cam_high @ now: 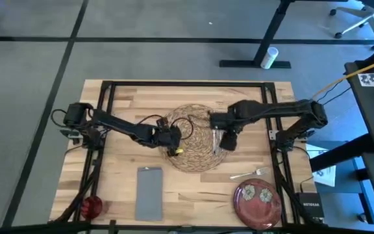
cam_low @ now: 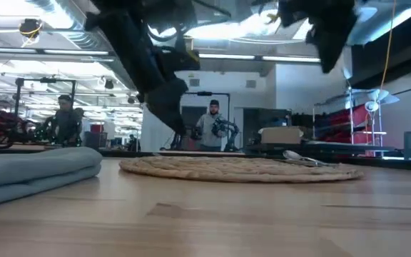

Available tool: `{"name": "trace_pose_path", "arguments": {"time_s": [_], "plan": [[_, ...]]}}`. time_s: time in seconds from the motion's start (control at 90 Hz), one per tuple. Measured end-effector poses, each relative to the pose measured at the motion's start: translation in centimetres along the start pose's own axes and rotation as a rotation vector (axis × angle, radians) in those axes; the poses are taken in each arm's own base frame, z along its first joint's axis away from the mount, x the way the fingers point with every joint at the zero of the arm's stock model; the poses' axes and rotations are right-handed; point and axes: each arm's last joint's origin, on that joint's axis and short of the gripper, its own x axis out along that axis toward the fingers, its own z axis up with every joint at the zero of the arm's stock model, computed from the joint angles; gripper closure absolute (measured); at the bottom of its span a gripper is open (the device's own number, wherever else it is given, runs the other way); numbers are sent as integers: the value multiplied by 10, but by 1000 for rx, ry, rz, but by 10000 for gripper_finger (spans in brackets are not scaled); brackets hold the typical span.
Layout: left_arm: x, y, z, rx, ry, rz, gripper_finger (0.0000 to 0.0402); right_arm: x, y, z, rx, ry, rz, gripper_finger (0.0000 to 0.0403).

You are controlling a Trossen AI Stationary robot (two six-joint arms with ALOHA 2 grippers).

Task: Set table place
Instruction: Put the red plate to the left of silver table knife on the brown placemat

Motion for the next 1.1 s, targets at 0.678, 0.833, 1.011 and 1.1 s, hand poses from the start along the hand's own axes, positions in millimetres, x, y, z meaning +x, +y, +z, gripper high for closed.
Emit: {"name": "trace_pose_path", "arguments": {"time_s": [0.678,0.833,1.011,1.1], "plan": [[-39,-54,-21,-21,28,-203,402,94,92,-80,-362,283,213,218],[-46,-64,-26,-36,25,-230,402,119,92,-89,-377,285,241,194],[-50,-68,-28,-65,27,-239,402,138,95,-88,-389,215,344,191],[-51,-69,-29,-71,28,-242,402,143,98,-87,-390,177,400,191]]}}
